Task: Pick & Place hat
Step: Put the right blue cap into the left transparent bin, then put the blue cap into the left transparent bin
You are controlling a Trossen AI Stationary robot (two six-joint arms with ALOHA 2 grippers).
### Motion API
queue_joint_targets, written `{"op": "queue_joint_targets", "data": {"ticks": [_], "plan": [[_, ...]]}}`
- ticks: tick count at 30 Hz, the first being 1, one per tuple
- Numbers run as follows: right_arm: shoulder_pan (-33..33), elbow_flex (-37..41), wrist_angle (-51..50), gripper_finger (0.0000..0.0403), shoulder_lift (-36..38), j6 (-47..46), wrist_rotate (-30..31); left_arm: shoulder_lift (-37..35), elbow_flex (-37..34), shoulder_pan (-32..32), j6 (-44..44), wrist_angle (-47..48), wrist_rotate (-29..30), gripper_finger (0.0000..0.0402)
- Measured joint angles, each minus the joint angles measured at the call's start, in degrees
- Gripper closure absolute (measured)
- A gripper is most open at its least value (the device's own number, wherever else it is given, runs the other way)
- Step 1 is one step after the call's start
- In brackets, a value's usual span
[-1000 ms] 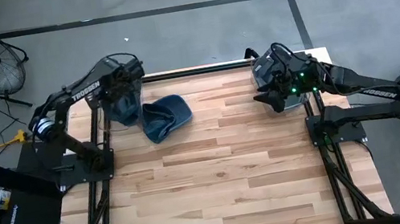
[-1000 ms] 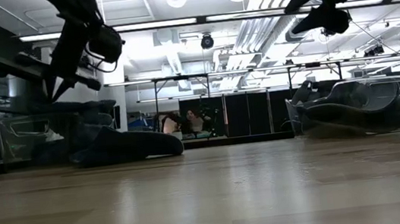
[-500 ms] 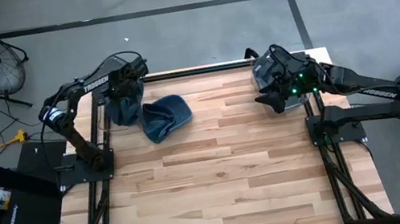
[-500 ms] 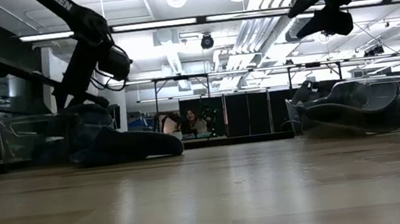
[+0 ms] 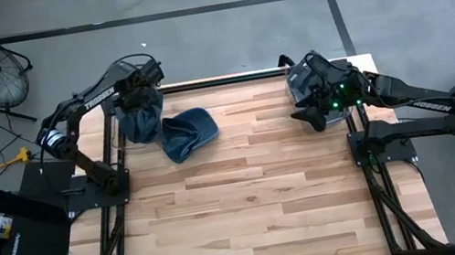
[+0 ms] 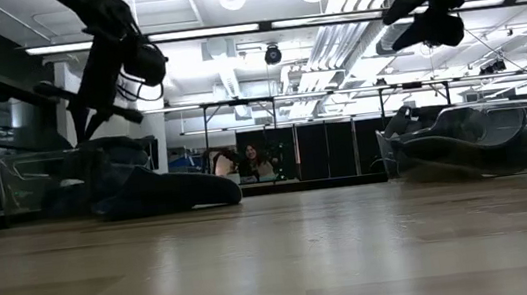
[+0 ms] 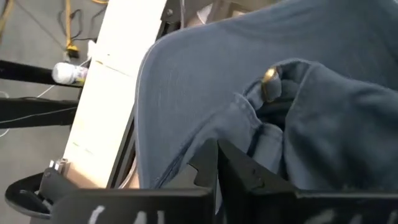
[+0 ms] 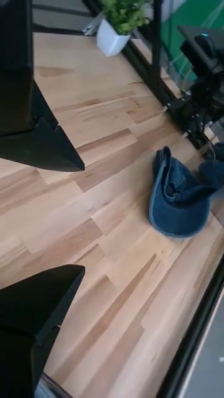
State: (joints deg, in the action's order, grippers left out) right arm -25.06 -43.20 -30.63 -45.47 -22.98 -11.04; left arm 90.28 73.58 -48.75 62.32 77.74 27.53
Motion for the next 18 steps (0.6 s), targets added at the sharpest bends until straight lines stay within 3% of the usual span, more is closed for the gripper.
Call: {"op": "queue_joint_targets", "data": {"ticks": [8,14,18], "plan": [[-0.02,0.00,3.49,0.0151,0.00,8.33,-2.97,-6.61,0.00,2.02,-8.22,-2.14,-6.22,0.0315],[0.00,0.00,5.27,0.0151,-0.66,17.54,-2.06,-11.72,0.00,9.84,-19.36,-10.46,-12.36,0.0233],[-0.02,0.00,5.26,0.0151,-0.91,18.53,-1.21,-12.63,0.04,17.94,-23.54,-15.78,-17.00,0.0204]]}}
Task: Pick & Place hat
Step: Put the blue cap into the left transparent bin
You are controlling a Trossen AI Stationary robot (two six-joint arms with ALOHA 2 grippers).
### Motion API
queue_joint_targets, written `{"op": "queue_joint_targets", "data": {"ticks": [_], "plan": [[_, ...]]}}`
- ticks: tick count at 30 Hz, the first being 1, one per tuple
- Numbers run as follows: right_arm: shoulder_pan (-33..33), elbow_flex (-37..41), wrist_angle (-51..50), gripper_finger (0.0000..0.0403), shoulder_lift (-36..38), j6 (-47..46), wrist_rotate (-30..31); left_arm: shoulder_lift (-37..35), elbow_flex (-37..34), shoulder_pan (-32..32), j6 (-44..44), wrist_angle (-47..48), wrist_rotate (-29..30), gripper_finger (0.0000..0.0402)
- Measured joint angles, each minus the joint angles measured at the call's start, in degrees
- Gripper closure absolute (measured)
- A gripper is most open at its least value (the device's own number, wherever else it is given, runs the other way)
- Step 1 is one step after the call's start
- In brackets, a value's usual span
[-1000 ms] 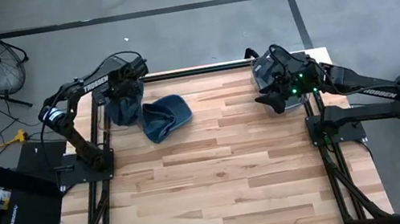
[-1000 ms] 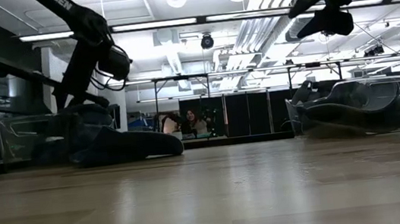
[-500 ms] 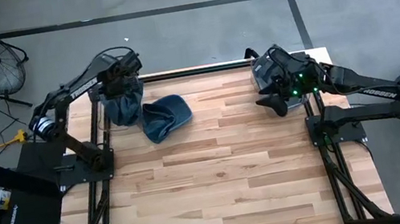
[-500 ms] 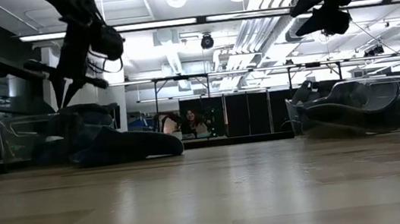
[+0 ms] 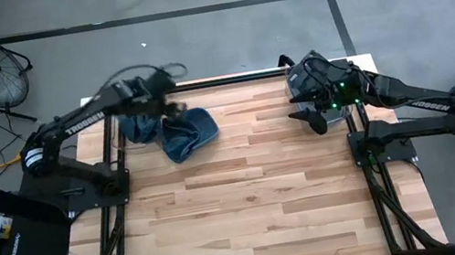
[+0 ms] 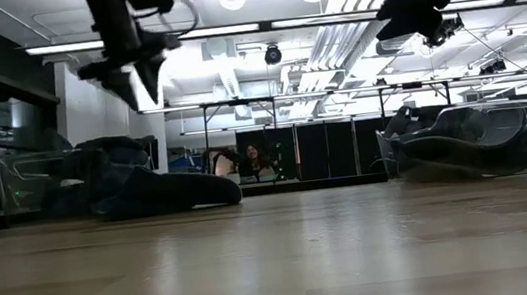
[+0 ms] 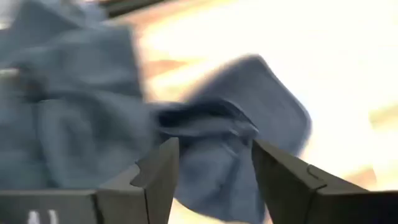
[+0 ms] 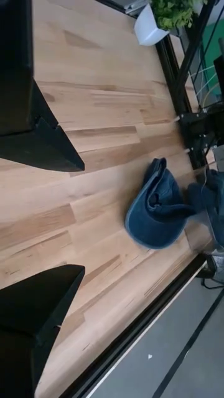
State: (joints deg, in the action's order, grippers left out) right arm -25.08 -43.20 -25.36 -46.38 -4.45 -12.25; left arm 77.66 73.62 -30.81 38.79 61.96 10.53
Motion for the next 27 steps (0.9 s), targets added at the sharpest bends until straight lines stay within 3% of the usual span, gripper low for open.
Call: {"op": "queue_joint_targets", "data": {"ticks": [5,10,27], "plan": [[0.01,0.00,0.04,0.0151,-0.17,0.00,-0.08,1.14,-0.02,10.08,-7.47,-1.71,0.95,0.0200],[0.02,0.00,0.04,0.0151,-0.17,-0.02,-0.09,4.58,-0.04,16.46,-6.12,-1.86,6.27,0.0199],[0.01,0.00,-1.32,0.0151,-0.17,-1.05,-0.09,14.30,-0.06,18.98,-5.78,-2.21,-2.24,0.0199]]}}
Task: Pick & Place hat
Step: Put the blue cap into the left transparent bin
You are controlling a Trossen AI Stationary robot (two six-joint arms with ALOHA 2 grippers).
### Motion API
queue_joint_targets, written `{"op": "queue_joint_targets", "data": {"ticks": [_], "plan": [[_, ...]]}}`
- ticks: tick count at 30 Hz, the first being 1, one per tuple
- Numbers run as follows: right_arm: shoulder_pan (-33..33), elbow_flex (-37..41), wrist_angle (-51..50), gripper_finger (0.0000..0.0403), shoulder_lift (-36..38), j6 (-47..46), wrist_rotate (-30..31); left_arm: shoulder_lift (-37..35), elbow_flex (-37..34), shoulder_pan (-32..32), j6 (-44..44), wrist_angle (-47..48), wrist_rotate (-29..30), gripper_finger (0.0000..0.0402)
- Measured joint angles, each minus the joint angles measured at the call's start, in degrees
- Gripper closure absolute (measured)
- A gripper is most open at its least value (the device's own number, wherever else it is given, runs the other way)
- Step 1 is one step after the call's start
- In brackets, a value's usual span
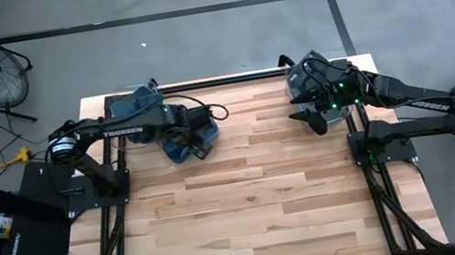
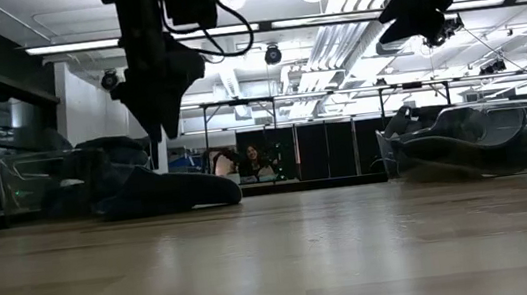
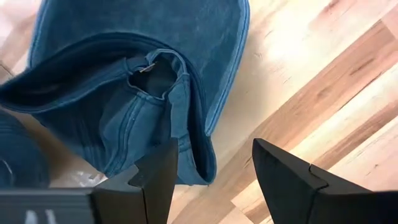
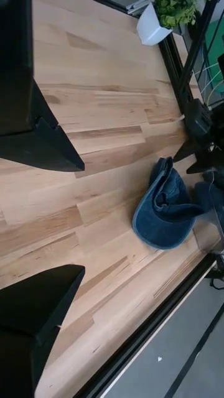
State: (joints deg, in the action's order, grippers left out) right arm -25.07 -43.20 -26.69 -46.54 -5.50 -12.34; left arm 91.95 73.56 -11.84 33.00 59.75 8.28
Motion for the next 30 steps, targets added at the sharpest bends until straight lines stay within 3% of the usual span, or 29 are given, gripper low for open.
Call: {"op": "queue_joint_targets", "data": {"ticks": [4,14,30], "plan": [[0.01,0.00,-0.06,0.0151,0.00,-0.09,1.26,0.34,0.00,-0.11,-0.50,-0.03,0.03,0.0181],[0.00,0.00,-0.02,0.0151,0.00,-3.85,2.60,1.21,-0.06,-0.06,3.26,-0.65,1.59,0.0068],[0.01,0.00,-0.95,0.0151,0.02,-10.06,2.42,14.64,-0.01,1.09,8.23,0.27,1.37,0.0060]]}}
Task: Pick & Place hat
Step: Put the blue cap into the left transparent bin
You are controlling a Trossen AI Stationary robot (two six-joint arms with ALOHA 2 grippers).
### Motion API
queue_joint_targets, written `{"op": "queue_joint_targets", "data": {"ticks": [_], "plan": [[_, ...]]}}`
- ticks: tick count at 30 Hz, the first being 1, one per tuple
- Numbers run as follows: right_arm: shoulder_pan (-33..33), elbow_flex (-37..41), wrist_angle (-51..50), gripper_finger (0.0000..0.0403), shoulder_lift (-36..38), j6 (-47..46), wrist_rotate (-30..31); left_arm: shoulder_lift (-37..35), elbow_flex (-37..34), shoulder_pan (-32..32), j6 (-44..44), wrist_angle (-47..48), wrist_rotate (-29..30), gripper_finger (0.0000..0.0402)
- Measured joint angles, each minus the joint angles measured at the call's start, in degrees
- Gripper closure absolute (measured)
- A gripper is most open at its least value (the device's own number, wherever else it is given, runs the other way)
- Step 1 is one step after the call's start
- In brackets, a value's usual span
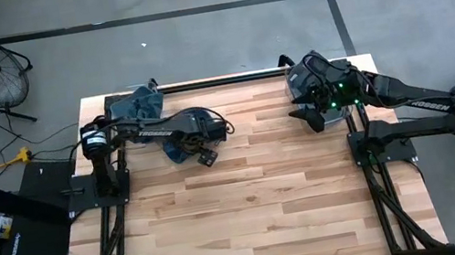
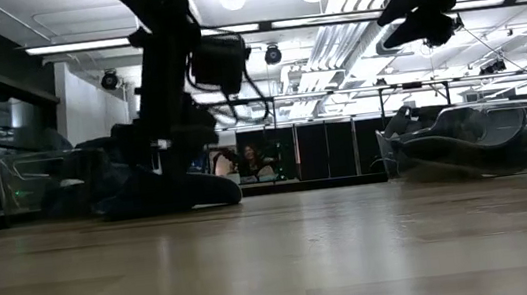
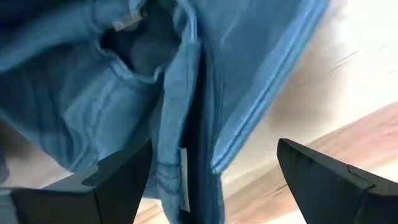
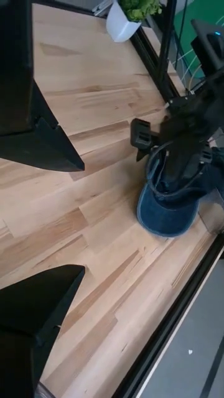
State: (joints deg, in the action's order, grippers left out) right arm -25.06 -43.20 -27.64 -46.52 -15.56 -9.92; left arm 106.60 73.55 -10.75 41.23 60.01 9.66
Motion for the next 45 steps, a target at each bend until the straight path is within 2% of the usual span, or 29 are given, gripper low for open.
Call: {"op": "queue_joint_targets", "data": {"ticks": [8,12,16,21,26,28,32,35,37,40,45], "plan": [[0.00,0.00,0.02,0.0151,0.00,-0.94,0.67,1.23,-0.10,-0.11,-0.59,-2.06,-0.08,0.0062],[0.00,0.00,0.02,0.0151,0.00,-0.77,0.58,1.23,-0.10,-0.11,-0.42,-3.69,-0.08,0.0091],[0.00,0.00,0.02,0.0151,0.00,0.51,0.58,1.23,-0.10,-0.13,-0.44,-3.95,-0.03,0.0146],[0.00,0.00,0.07,0.0151,0.00,2.95,0.95,1.23,-0.10,-0.11,1.59,-4.39,-0.53,0.0241],[0.00,0.00,0.07,0.0151,0.00,3.89,0.45,1.23,-0.10,-0.13,4.26,-6.50,-4.15,0.0363],[0.00,0.00,0.04,0.0151,-0.01,3.23,0.39,1.23,-0.10,-0.14,4.30,-9.91,-7.78,0.0388],[0.00,-0.02,-1.44,0.0151,-0.02,2.63,-0.08,1.23,-0.10,-0.11,6.72,-22.59,-16.94,0.0375],[0.00,-0.02,-3.93,0.0151,-0.02,2.57,0.11,1.23,-0.10,-0.06,11.53,-34.02,-19.56,0.0389],[0.00,-0.02,-5.47,0.0151,-0.02,2.54,0.29,1.23,-0.10,-0.08,16.15,-40.45,-18.73,0.0393],[0.00,-0.02,-7.48,0.0151,-0.02,2.54,0.38,1.23,-0.08,-0.13,22.12,-46.64,-15.09,0.0375],[-0.01,-0.02,-8.13,0.0151,-0.02,2.54,0.36,1.23,-0.08,-0.17,23.09,-49.65,-13.06,0.0330]]}}
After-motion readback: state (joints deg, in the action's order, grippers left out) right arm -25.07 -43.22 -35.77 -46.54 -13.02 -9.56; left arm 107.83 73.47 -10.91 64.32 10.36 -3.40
